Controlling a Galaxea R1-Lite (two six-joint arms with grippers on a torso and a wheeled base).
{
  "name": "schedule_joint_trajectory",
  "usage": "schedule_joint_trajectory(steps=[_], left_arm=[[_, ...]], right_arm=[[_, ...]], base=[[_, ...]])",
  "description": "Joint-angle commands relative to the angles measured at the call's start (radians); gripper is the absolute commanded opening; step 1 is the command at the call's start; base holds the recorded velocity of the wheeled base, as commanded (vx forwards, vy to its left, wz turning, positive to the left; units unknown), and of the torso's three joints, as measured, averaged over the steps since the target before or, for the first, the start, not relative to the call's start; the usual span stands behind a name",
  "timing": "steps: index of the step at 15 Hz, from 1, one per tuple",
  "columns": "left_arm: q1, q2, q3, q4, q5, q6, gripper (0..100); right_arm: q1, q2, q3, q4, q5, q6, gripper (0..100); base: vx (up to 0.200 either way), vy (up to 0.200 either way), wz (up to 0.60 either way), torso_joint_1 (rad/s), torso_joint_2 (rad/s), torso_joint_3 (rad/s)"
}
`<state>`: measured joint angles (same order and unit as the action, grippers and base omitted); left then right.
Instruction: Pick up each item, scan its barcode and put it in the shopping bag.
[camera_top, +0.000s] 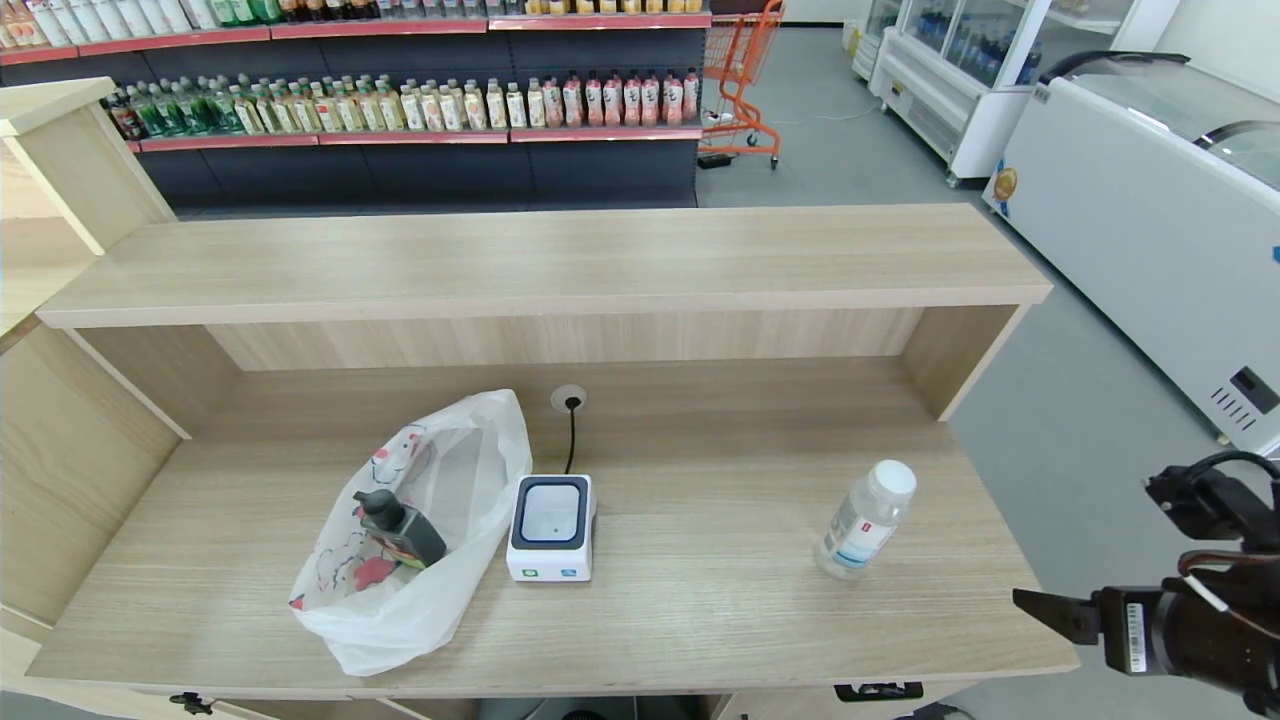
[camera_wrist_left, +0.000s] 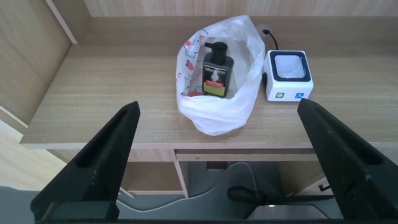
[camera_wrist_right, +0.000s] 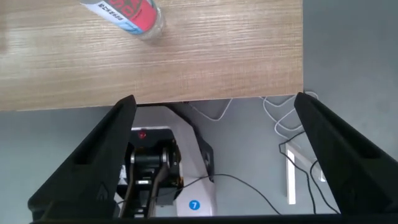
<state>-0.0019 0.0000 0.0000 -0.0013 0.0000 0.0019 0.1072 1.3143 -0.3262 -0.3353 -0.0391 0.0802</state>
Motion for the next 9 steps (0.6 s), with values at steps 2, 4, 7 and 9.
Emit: schedule_joint_trajectory(steps=[2,4,7,9], left_arm=[[-0.001,0.002,0.0,0.0,0.0,0.0,100],[-0.001,0.002,0.0,0.0,0.0,0.0,100],[-0.001,0.002,0.0,0.0,0.0,0.0,100],[-0.001,0.002,0.0,0.0,0.0,0.001,100]], right_arm=[[0.026,0.166,-0.005,-0.059,0.004,-0.004,100],[0.034,0.212,-0.008,-0.103,0.03,-0.023,100],[0.038,0.276,-0.024,-0.163,0.067,-0.065,100],[0.051,0.33,-0.024,-0.231,0.065,-0.097,100]], base=[[0.0,0.0,0.0,0.0,0.0,0.0],[0.0,0.0,0.0,0.0,0.0,0.0],[0.0,0.0,0.0,0.0,0.0,0.0],[0.0,0.0,0.0,0.0,0.0,0.0]])
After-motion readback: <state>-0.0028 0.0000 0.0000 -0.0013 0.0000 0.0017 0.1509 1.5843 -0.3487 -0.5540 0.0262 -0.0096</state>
